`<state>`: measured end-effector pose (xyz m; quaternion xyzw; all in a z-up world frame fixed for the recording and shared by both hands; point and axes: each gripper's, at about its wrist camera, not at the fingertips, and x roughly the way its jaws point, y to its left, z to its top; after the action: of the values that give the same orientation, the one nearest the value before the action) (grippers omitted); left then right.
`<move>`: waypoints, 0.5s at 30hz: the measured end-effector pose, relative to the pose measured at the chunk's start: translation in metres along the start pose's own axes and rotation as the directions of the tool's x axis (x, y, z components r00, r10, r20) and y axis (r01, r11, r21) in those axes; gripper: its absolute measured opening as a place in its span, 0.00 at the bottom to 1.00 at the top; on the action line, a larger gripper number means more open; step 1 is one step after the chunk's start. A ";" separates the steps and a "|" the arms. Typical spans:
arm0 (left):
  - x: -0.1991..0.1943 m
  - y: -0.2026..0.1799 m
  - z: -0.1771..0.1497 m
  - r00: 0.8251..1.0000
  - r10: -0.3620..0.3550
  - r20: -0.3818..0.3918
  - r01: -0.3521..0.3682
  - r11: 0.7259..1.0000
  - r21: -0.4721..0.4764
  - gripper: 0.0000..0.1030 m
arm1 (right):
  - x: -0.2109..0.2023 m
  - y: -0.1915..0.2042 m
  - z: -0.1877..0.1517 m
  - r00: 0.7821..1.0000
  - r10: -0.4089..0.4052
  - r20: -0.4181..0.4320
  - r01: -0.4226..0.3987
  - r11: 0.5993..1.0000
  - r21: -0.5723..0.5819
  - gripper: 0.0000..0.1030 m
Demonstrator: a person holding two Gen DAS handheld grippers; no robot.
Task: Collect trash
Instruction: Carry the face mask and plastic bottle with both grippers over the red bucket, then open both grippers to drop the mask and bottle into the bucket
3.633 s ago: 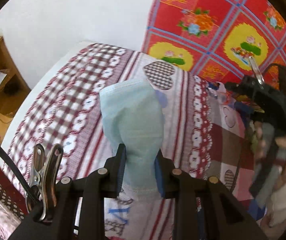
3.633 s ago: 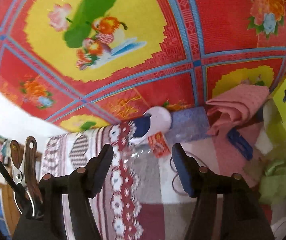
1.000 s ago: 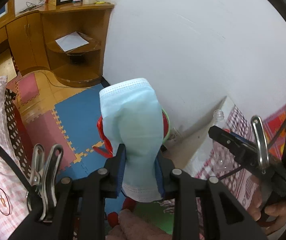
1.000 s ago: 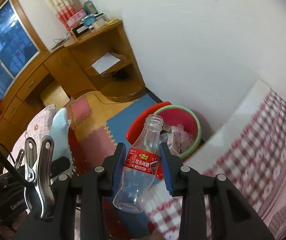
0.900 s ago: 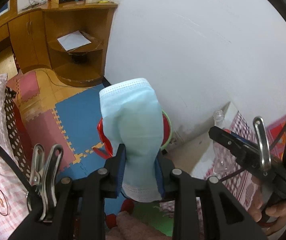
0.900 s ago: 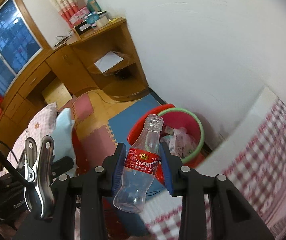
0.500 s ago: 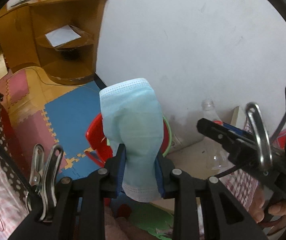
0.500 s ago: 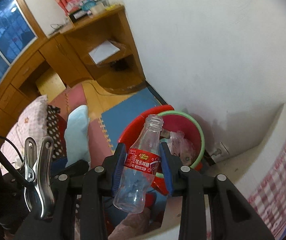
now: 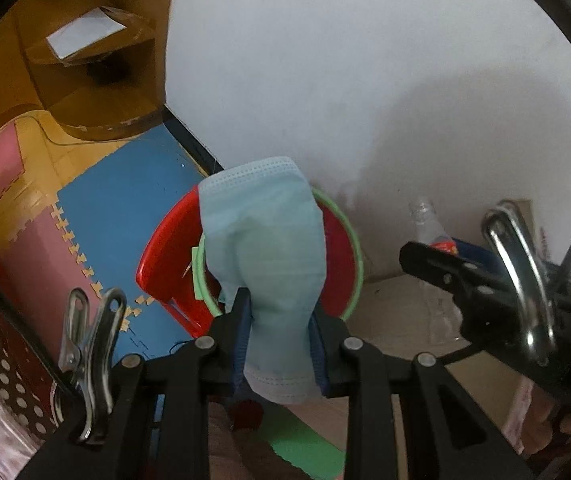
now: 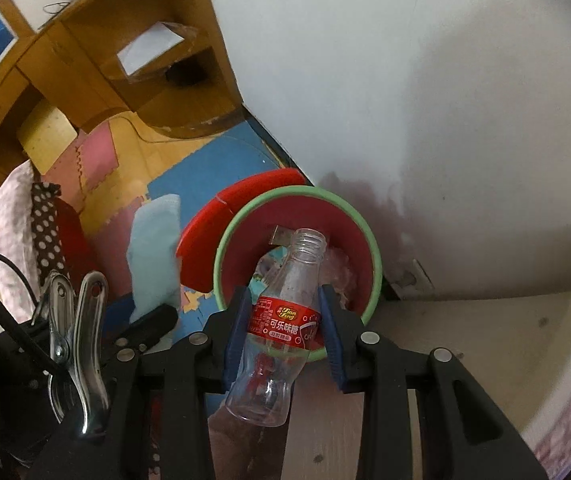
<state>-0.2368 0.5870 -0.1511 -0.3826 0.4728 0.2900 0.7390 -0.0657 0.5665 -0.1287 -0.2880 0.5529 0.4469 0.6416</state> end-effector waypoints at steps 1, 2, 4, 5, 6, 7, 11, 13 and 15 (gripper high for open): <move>0.005 -0.001 0.001 1.000 -0.001 -0.008 0.001 1.000 0.005 0.27 | 0.007 -0.002 0.004 1.000 0.003 -0.015 -0.003 1.000 0.010 0.34; 0.013 -0.001 0.005 1.000 0.000 -0.019 0.000 1.000 0.011 0.27 | 0.013 -0.004 0.008 1.000 0.008 -0.026 -0.008 1.000 0.017 0.34; 0.025 -0.001 0.009 0.999 -0.004 -0.031 0.005 1.000 0.018 0.27 | 0.022 -0.007 0.014 0.999 0.009 -0.043 -0.008 1.000 0.021 0.34; 0.032 -0.001 0.011 0.999 -0.006 -0.042 0.007 1.000 0.019 0.27 | 0.026 -0.009 0.017 0.999 0.003 -0.052 -0.002 1.000 0.022 0.34; 0.038 -0.001 0.014 0.999 -0.010 -0.053 0.010 1.000 0.018 0.27 | 0.030 -0.012 0.019 0.998 -0.001 -0.060 0.003 1.000 0.025 0.34; 0.042 -0.002 0.015 0.998 -0.012 -0.061 0.013 1.000 0.018 0.27 | 0.034 -0.015 0.021 0.997 -0.007 -0.071 0.009 1.000 0.030 0.34; 0.061 -0.005 0.026 0.996 -0.020 -0.089 0.023 0.999 0.035 0.27 | 0.043 -0.025 0.025 0.994 -0.013 -0.105 0.018 0.999 0.046 0.35; 0.070 -0.008 0.030 0.995 -0.024 -0.101 0.028 0.999 0.043 0.27 | 0.046 -0.030 0.027 0.993 -0.001 -0.116 0.008 0.998 0.059 0.35; 0.078 -0.009 0.034 0.993 -0.024 -0.112 0.029 0.999 0.043 0.27 | 0.048 -0.033 0.028 0.992 0.009 -0.124 0.000 0.998 0.070 0.35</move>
<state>-0.1832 0.6159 -0.2111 -0.3878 0.5144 0.2476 0.7236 -0.0241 0.5882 -0.1735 -0.2913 0.6076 0.4099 0.6147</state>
